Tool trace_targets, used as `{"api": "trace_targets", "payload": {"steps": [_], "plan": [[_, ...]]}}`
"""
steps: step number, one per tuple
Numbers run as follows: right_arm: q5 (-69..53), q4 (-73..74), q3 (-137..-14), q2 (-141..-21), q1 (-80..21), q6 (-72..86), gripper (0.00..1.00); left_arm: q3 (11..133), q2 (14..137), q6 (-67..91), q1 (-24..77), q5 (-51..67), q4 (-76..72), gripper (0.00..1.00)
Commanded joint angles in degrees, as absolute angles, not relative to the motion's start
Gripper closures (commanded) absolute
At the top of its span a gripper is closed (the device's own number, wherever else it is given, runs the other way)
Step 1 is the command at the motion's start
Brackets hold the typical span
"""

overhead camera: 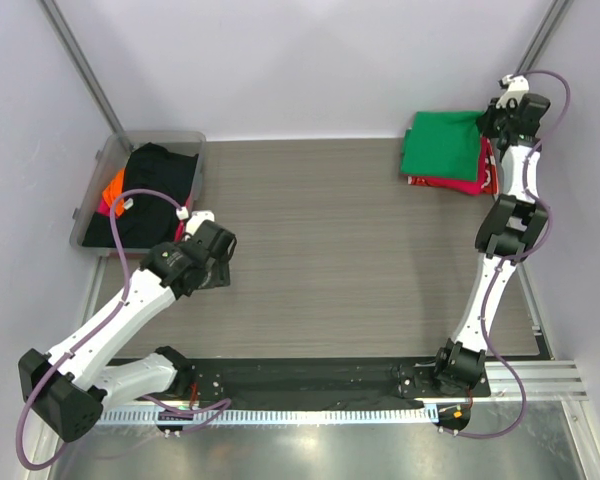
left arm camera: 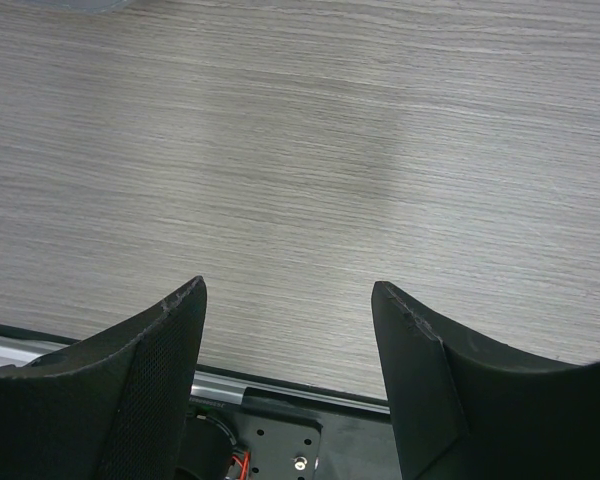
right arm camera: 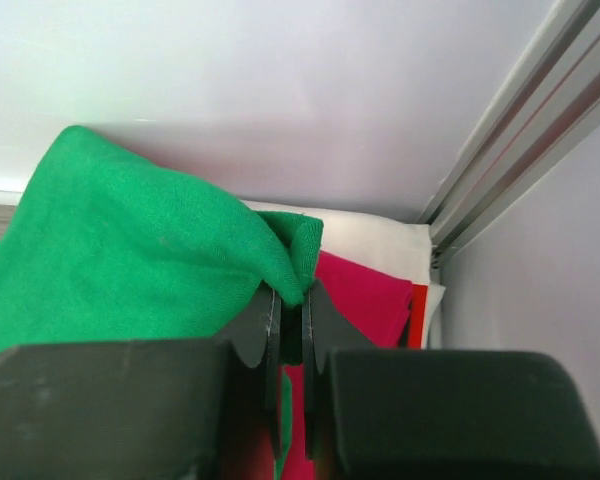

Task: Fold and stack the t-shirts

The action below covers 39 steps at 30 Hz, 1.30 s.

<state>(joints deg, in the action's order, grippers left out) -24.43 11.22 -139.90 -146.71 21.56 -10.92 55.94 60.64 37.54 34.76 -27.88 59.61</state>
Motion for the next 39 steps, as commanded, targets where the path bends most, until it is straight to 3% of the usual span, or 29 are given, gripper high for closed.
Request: {"api": "trace_targets", "payload": {"steps": [1, 6, 8, 9, 10, 11, 13, 16, 19, 23, 30, 35, 39], "plan": [[-21.36, 8.52, -140.54, -141.50, 22.24, -13.01, 0.99, 57.04, 59.59, 38.76, 34.72, -29.44, 59.24, 0.32], [-19.78, 8.26, -139.13, -142.56, 22.24, -13.63, 0.99, 57.04, 59.94, 38.76, 34.72, -29.44, 59.33, 0.32], [-17.94, 7.65, -138.52, -143.26, 22.06, -13.45, 0.91, 57.04, 60.03, 38.76, 34.72, -29.62, 59.41, 0.32], [-14.01, 6.86, -138.43, -143.52, 21.97, -13.01, 0.80, 57.04, 60.12, 38.76, 34.72, -29.62, 59.41, 0.32], [-10.84, 5.99, -138.43, -144.05, 21.89, -12.57, 0.44, 57.13, 59.94, 38.85, 34.72, -29.71, 59.50, 0.32], [-8.11, 5.02, -138.69, -144.23, 21.71, -11.79, 0.30, 57.13, 59.94, 38.93, 34.72, -29.88, 59.50, 0.32], [1.17, 1.85, -139.74, -144.58, 21.62, -8.46, 0.13, 57.04, 59.77, 39.02, 34.72, -29.97, 59.50, 0.32], [8.15, 0.35, -141.68, -143.36, 21.45, -2.93, 0.05, 57.04, 59.33, 39.11, 34.72, -30.15, 59.68, 0.32], [7.92, -2.02, -137.57, -137.74, 20.83, 3.13, 0.04, 57.13, 58.54, 39.37, 34.72, -30.67, 59.76, 0.32], [-5.91, -6.40, -118.29, -127.72, 19.95, 15.15, 0.06, 57.13, 57.57, 39.37, 34.63, -31.02, 59.77, 0.32], [-19.59, -18.81, -94.14, -119.53, 18.55, 31.62, 0.22, 57.13, 55.99, 39.11, 34.63, -30.32, 59.59, 0.32], [-16.79, -21.45, -87.29, -120.85, 18.72, 32.70, 0.24, 57.04, 53.88, 38.85, 34.63, -30.32, 59.41, 0.32], [-11.53, -15.32, -86.66, -121.82, 18.90, 27.44, 0.24, 56.95, 52.47, 39.02, 34.63, -30.32, 59.41, 0.32]]}}
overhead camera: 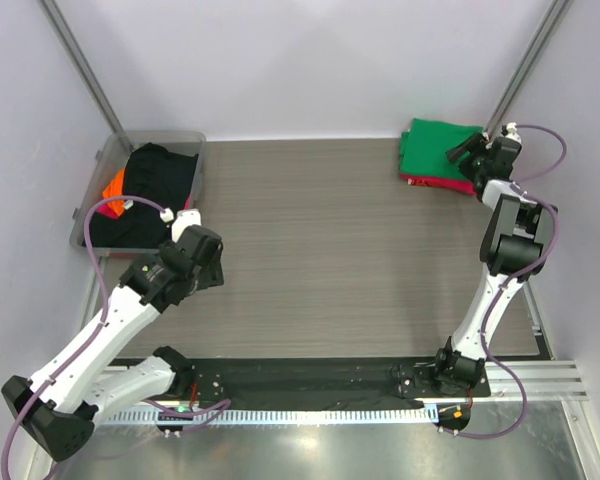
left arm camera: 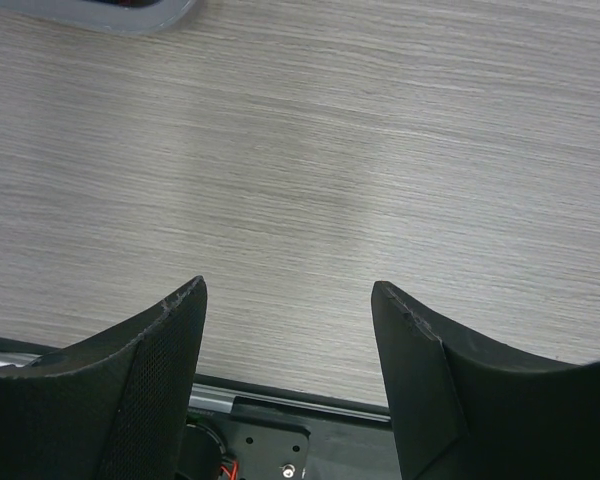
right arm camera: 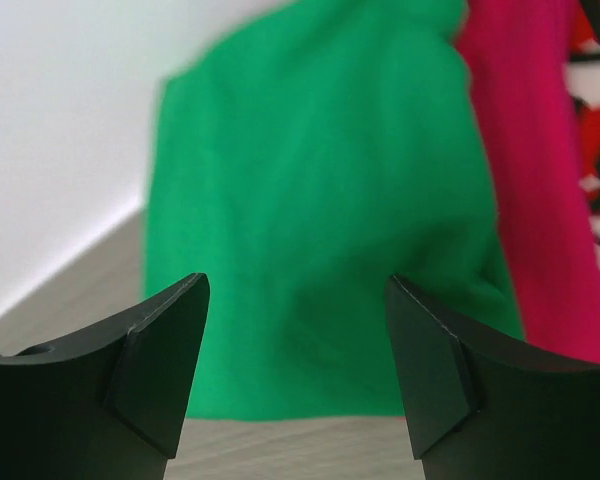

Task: Fold and stack the t-shirts

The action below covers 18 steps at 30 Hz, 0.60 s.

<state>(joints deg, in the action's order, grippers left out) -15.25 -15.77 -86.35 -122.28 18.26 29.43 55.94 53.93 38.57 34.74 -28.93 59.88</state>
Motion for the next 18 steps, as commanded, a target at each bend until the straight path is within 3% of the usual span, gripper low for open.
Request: {"api": "trace_targets", "payload": {"steps": [1, 8, 13, 18], "plan": [[-10.03, -13.47, -86.92, -121.38, 18.90, 25.16, 0.24, 57.04, 52.30, 39.02, 34.63, -30.32, 59.33, 0.32], [8.49, 3.75, -93.50, -110.67, 17.14, 17.77, 0.22, 56.87, 50.36, 38.85, 34.63, -30.15, 59.06, 0.32], [11.34, 18.80, -101.42, -101.44, 13.20, 15.55, 0.20, 56.87, 49.13, 38.85, 34.63, -30.15, 58.97, 0.32], [11.52, 20.13, -94.67, -87.47, 6.69, 19.93, 0.10, 56.51, 48.51, 38.58, 34.63, -29.45, 58.27, 0.31]]}}
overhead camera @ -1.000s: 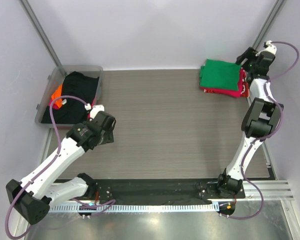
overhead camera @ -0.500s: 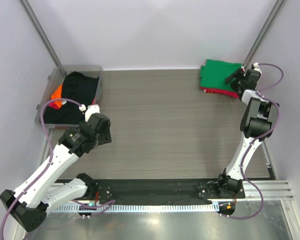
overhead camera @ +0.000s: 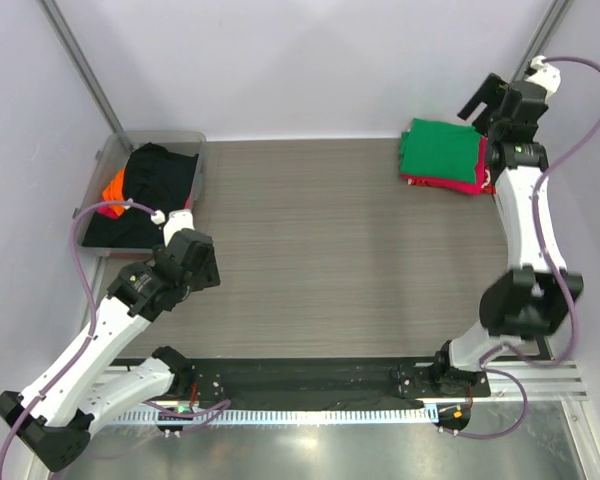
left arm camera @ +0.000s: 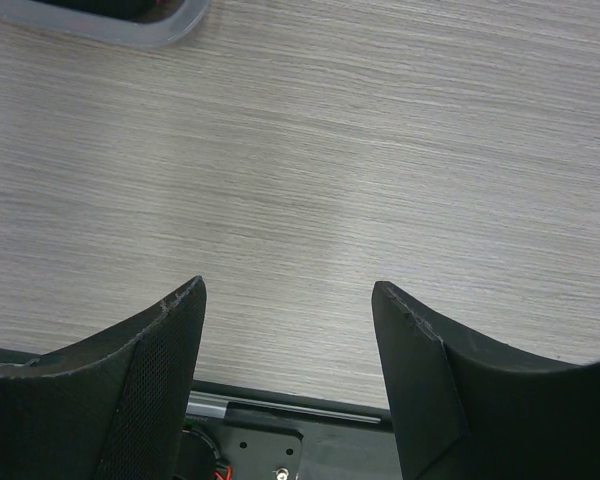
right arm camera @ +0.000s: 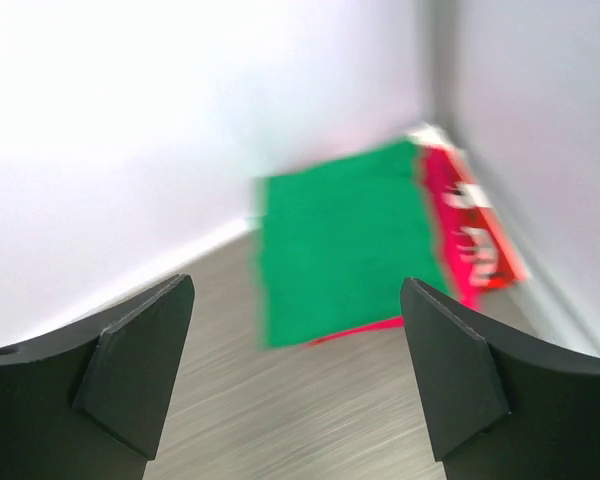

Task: Fold and stack the t-shirts

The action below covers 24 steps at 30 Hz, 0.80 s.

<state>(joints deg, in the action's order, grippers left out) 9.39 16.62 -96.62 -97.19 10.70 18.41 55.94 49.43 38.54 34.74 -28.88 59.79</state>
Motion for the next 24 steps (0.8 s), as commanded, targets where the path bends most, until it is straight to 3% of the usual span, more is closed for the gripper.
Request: {"api": "trace_targets", "payload": {"steps": [1, 4, 6, 11, 17, 19, 22, 24], "plan": [[8.99, 20.39, -91.44, -83.19, 5.72, 21.95, 0.09, 56.51, 48.69, 38.58, 34.63, -29.36, 58.45, 0.31], [-12.90, 22.14, -87.46, -79.11, 4.22, 31.43, 0.06, 56.69, 48.43, 38.58, 34.63, -29.36, 58.62, 0.31], [-18.61, 22.24, -82.20, -75.51, 0.11, 34.27, 0.00, 56.51, 47.73, 38.67, 34.63, -29.53, 58.54, 0.31], [-21.10, 19.95, -67.10, -65.85, -12.82, 36.02, 0.00, 56.25, 46.23, 39.11, 34.63, -30.32, 58.27, 0.31], [-21.27, 20.39, -52.68, -55.04, -16.70, 39.72, 0.00, 55.46, 44.30, 37.90, 34.63, -32.78, 57.14, 0.30], [-21.09, 20.39, -49.85, -50.91, -16.61, 40.25, 0.00, 54.76, 42.55, 35.78, 34.63, -34.18, 55.56, 0.26], [-20.31, 21.35, -45.89, -46.78, -16.70, 40.08, 0.00, 52.04, 39.48, 33.31, 34.54, -36.64, 51.77, 0.05], [-19.43, 22.23, -44.21, -45.27, -16.70, 39.38, 0.00, 50.89, 38.59, 34.54, 34.54, -40.07, 50.63, 0.00]]}}
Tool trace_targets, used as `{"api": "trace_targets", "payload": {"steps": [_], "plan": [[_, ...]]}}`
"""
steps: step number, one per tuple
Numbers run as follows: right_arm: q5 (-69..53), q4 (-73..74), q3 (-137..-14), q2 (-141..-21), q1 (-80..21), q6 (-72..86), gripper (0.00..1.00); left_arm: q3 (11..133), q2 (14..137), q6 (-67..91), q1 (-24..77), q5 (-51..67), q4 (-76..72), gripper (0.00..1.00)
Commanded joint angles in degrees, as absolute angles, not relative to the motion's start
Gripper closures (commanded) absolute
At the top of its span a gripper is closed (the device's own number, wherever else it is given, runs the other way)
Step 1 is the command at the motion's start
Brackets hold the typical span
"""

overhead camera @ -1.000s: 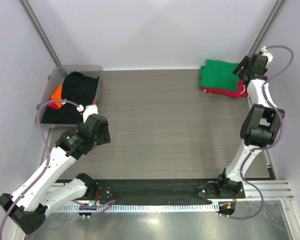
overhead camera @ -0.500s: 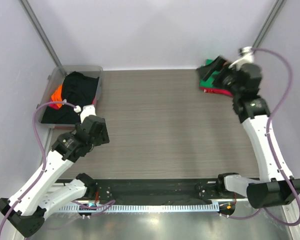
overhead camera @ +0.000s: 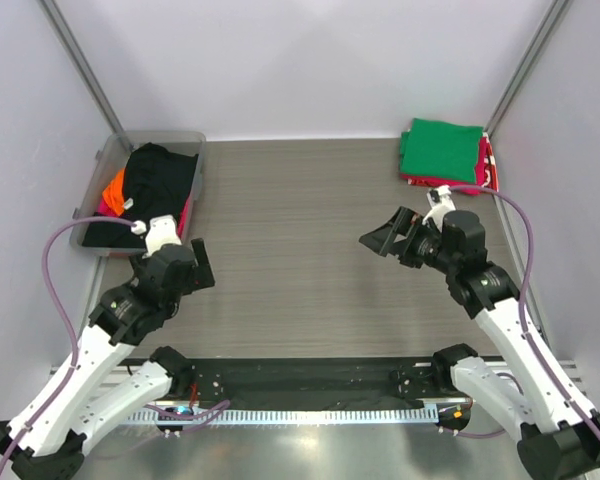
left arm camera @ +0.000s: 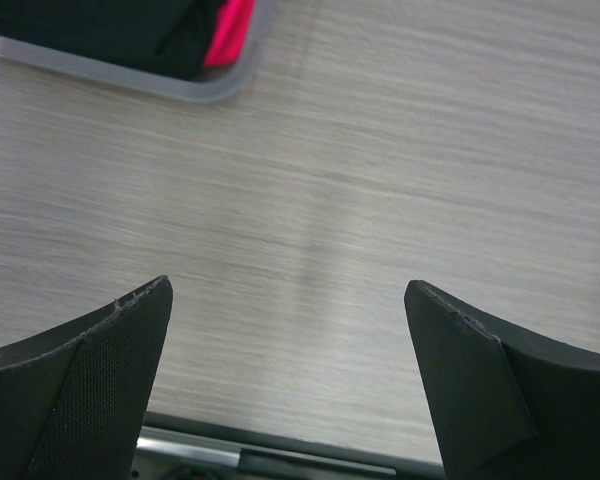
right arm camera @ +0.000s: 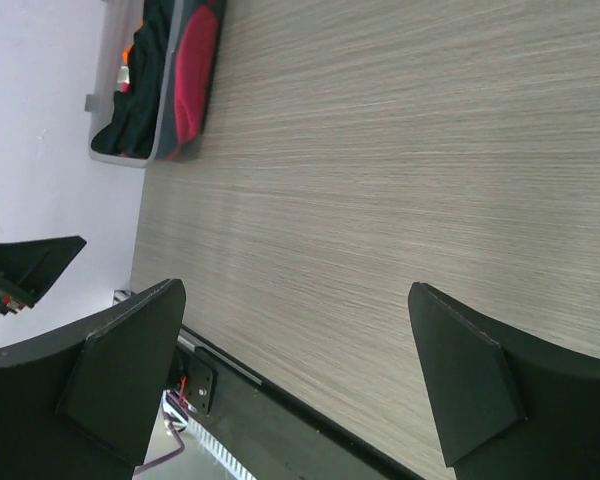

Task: Fold and stack the t-shirts

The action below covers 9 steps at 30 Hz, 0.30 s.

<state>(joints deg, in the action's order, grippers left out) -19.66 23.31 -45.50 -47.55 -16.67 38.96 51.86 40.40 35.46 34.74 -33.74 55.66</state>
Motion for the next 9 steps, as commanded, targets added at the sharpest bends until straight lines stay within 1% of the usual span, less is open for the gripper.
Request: {"api": "trace_targets", "payload": {"steps": [1, 4, 7, 9], "plan": [[-18.73, 22.41, -43.34, -43.96, -16.70, 39.03, 0.00, 50.80, 38.67, 34.89, 34.54, -40.95, 50.10, 0.00], [-17.93, 22.94, -42.63, -43.16, -16.70, 38.50, 0.00, 52.55, 40.77, 37.35, 34.54, -44.90, 50.53, 0.00], [-18.89, 23.73, -42.89, -44.03, -16.70, 37.62, 0.00, 55.10, 44.90, 39.02, 34.54, -48.07, 53.16, 0.00], [-17.32, 24.78, -43.59, -43.69, -16.70, 36.39, 0.01, 56.33, 47.72, 39.46, 33.67, -49.82, 53.88, 0.00]]}}
